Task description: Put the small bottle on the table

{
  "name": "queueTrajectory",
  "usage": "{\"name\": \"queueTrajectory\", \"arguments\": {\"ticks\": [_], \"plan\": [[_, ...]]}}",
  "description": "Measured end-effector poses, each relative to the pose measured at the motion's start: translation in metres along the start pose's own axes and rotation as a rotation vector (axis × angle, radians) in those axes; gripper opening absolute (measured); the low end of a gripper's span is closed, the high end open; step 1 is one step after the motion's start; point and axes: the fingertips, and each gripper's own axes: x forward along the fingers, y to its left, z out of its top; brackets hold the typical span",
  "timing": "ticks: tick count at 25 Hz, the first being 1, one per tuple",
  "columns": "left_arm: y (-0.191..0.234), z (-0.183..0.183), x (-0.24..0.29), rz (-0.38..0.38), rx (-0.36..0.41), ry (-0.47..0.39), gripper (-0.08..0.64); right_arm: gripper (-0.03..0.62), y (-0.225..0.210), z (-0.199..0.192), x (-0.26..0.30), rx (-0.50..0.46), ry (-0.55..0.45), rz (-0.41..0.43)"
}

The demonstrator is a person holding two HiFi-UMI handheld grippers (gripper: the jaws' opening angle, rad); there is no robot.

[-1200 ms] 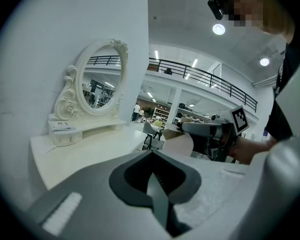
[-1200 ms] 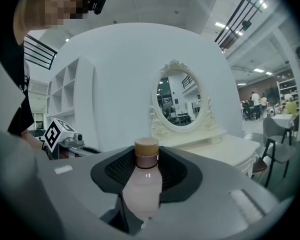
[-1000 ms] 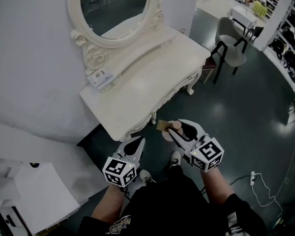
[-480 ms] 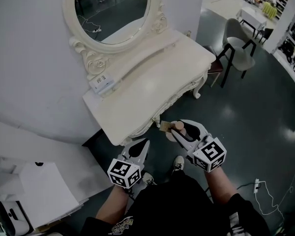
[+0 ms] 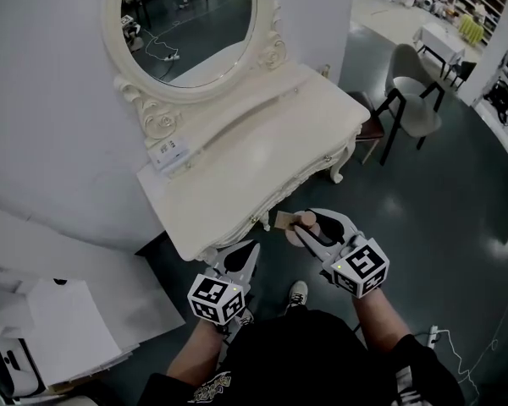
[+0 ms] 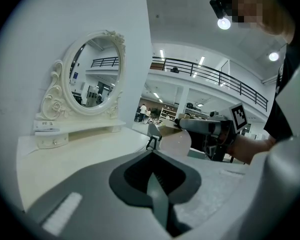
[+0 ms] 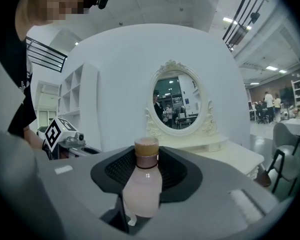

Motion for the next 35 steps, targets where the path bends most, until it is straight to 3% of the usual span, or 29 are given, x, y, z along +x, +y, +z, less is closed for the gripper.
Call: {"name": "queueTrajectory", "arguments": {"ticks": [11,21,35], "plan": [[-0.01,0.006,0.036,0.05,-0.006,0.009,0.002,0.169,-0.042,-0.004,-0.007,0.013,-0.001,0.045],[-0.018,0.007,0.053,0.046,-0.028,0.025,0.002,0.169,-0.064,-0.011,-0.015,0.033,0.008,0.043],[0.021,0.03,0.076,0.002,-0.024,0.007,0.002,0.169,-0.08,0.008,0.021,0.029,0.012,0.002]]}}
